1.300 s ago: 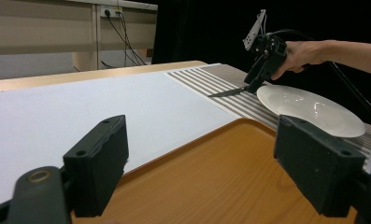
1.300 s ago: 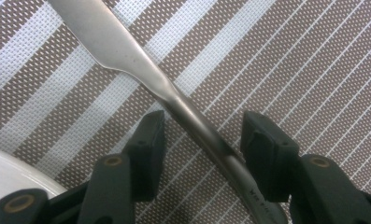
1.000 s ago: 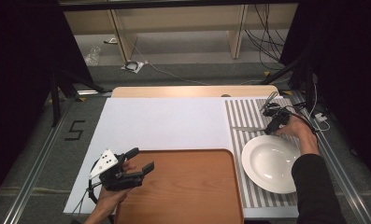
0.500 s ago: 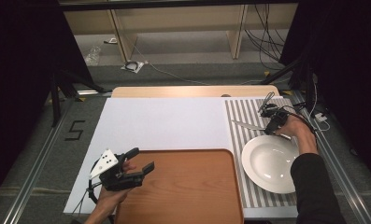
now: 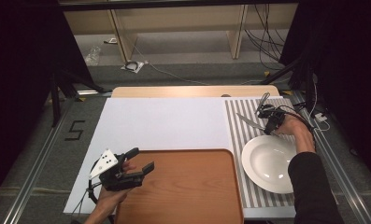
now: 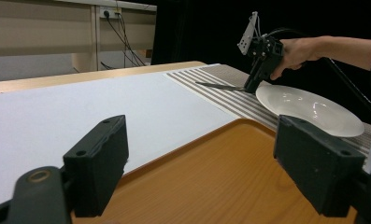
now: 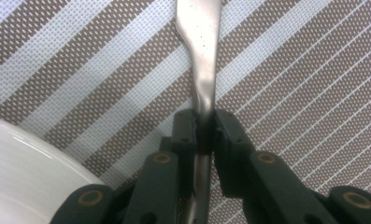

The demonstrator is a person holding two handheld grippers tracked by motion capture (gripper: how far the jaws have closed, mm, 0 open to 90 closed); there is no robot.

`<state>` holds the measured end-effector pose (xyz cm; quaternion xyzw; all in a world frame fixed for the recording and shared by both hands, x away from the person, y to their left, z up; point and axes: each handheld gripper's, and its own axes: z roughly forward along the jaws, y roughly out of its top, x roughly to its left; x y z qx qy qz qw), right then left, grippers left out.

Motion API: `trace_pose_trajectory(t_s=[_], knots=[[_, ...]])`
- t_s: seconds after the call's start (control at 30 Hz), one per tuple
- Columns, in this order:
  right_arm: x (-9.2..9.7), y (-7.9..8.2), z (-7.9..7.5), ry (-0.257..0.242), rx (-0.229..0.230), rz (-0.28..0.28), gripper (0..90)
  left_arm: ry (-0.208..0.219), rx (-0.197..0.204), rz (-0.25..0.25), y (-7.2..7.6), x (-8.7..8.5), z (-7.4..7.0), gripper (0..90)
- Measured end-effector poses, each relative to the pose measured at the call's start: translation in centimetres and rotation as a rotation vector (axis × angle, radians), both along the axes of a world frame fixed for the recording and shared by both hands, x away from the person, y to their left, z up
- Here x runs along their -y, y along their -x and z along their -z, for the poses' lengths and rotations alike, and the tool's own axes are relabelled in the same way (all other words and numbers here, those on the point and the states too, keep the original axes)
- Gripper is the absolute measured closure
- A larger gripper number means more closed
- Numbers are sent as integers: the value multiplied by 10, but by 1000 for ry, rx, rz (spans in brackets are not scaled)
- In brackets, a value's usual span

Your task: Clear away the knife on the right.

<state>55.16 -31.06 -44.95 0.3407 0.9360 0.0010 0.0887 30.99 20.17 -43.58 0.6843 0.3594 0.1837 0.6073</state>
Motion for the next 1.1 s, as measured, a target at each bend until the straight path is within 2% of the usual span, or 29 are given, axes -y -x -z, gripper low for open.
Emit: trace_pose_trajectory(t_s=[0.03,0.07,0.1,0.13,0.3,0.47,0.77,0.87,1.1], knots=[[-1,1,0,6,3,-11,800,0,0,0,0,0,0,179],[-3,3,0,6,1,4,802,0,0,-1,0,0,0,179],[-2,3,0,15,14,-37,802,0,0,0,0,0,0,179],[-2,3,0,16,18,-50,803,-1,0,-1,0,0,0,179],[-1,5,-1,27,25,-70,804,-1,-1,-2,0,0,0,180],[1,8,-9,-10,51,-75,809,-2,-1,-1,0,0,0,179],[5,12,-20,-17,100,-71,809,-2,-2,-2,-1,0,0,179],[5,16,-29,-39,142,-82,809,-3,-1,-1,-1,0,0,179],[0,24,-42,-71,195,-111,809,-4,-1,-2,0,0,0,179]])
